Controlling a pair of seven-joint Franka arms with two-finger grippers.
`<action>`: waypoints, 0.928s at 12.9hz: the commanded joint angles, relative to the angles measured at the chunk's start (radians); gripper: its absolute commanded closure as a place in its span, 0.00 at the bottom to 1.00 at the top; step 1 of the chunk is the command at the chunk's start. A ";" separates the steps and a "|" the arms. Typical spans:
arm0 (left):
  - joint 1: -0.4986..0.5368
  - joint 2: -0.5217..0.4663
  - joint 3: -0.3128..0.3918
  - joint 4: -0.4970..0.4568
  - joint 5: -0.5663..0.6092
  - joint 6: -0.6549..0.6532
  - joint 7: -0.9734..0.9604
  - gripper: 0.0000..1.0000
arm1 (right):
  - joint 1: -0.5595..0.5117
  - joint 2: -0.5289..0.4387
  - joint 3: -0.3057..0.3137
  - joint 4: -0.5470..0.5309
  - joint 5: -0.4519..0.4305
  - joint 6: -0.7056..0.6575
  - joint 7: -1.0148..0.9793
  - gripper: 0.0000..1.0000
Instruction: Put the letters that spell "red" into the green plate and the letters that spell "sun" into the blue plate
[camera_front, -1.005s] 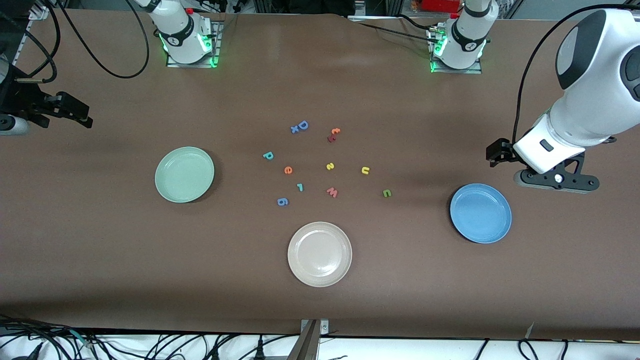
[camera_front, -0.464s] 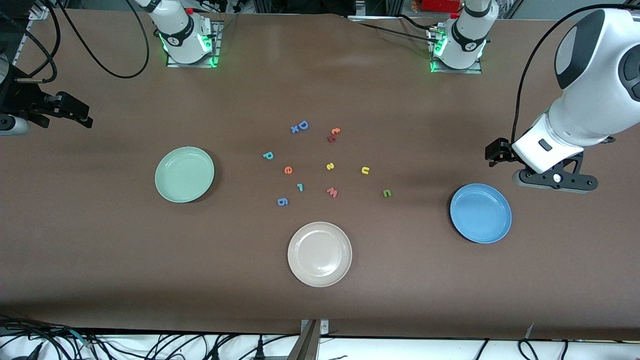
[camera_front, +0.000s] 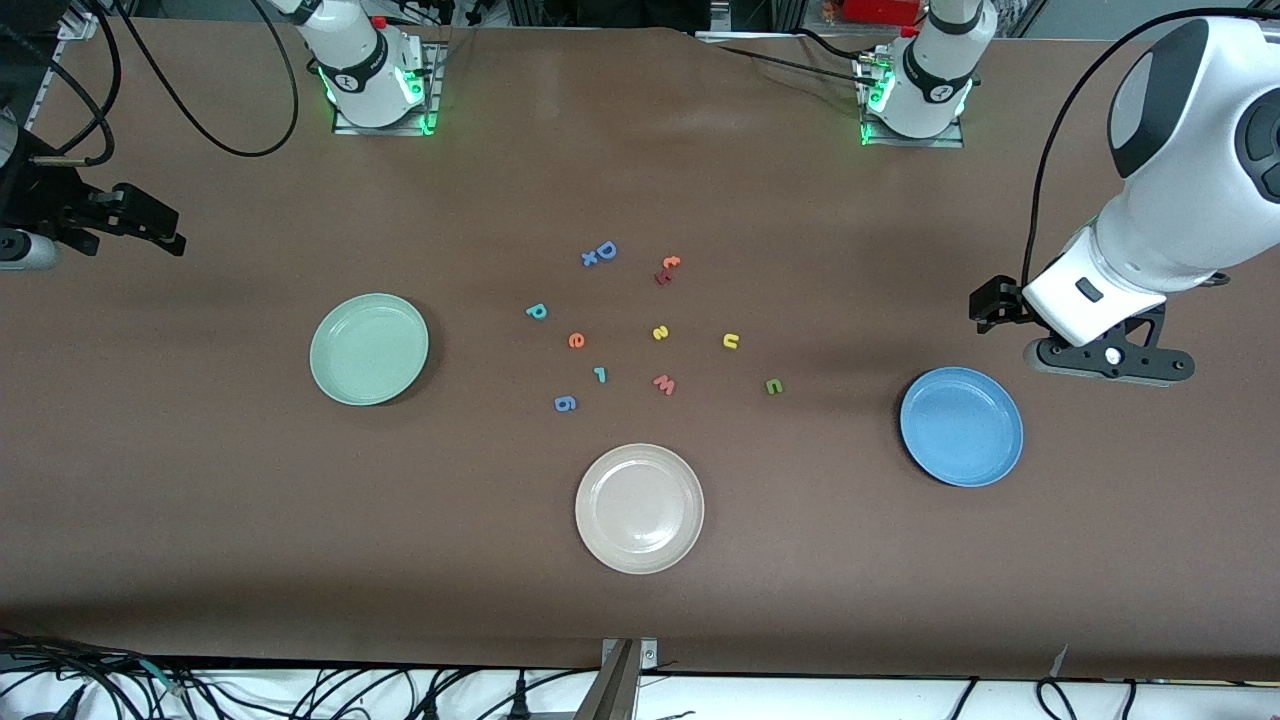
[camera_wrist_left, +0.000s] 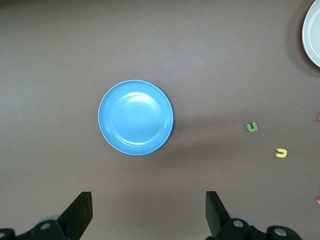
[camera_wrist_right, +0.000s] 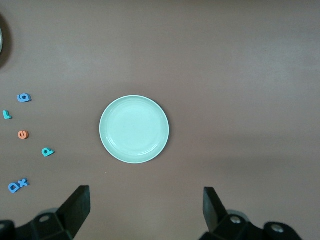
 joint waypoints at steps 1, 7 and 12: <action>-0.001 0.009 0.002 0.028 -0.033 -0.005 0.016 0.00 | 0.009 0.007 -0.007 0.021 0.006 -0.019 0.009 0.00; 0.000 0.009 0.000 0.028 -0.034 -0.005 0.016 0.00 | 0.009 0.007 -0.005 0.021 0.004 -0.019 0.009 0.00; 0.000 0.009 0.000 0.028 -0.033 -0.005 0.016 0.00 | 0.012 0.007 -0.004 0.022 0.004 -0.050 0.016 0.00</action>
